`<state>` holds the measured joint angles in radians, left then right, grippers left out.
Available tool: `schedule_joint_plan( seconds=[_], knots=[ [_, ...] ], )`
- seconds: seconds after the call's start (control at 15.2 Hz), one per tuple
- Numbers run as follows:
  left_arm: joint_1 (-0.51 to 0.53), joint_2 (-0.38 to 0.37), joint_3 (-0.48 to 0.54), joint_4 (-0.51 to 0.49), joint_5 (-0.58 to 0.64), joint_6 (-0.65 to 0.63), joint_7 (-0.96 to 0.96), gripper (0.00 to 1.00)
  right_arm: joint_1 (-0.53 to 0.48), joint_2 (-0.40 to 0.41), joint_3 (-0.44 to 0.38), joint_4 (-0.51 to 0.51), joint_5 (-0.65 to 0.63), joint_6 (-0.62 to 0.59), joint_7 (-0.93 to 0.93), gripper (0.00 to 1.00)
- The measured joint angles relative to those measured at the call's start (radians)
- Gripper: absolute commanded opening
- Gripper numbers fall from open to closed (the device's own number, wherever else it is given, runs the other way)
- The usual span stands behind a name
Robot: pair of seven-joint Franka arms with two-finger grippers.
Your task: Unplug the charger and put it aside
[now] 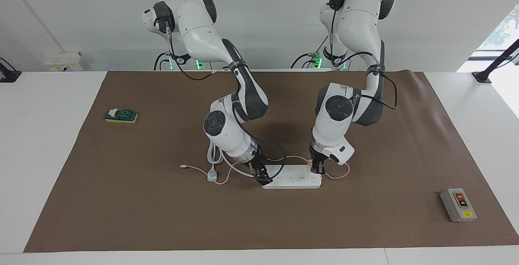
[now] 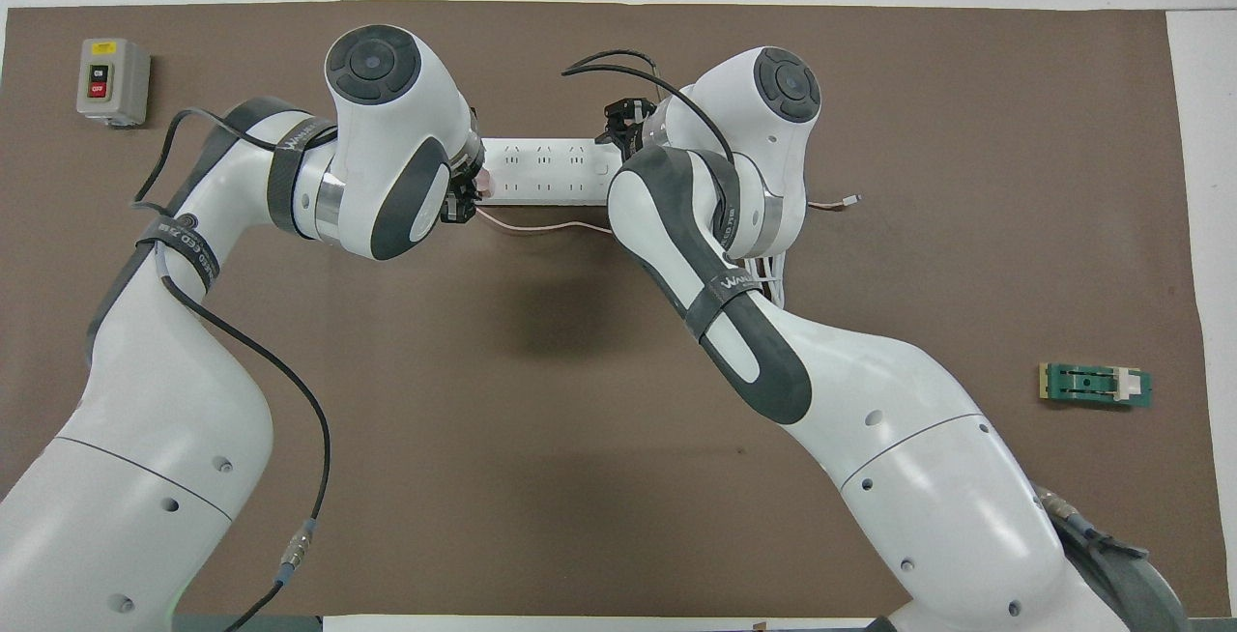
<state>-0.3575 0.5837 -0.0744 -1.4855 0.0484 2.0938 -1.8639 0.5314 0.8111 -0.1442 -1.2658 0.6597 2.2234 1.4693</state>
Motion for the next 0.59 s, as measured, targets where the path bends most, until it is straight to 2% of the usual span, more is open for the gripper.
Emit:
schedule_joint_plan(
  seconds=[0.26,0.59],
  knots=[
    [0.0,0.0,0.0,0.0,0.0,0.0,0.021,0.0,-0.001,0.048,0.0,0.055,0.044,0.015,0.001,1.0],
    [0.0,0.0,0.0,0.0,0.0,0.0,0.028,0.0,-0.005,0.054,-0.001,0.057,0.077,0.014,0.002,1.0]
  ],
)
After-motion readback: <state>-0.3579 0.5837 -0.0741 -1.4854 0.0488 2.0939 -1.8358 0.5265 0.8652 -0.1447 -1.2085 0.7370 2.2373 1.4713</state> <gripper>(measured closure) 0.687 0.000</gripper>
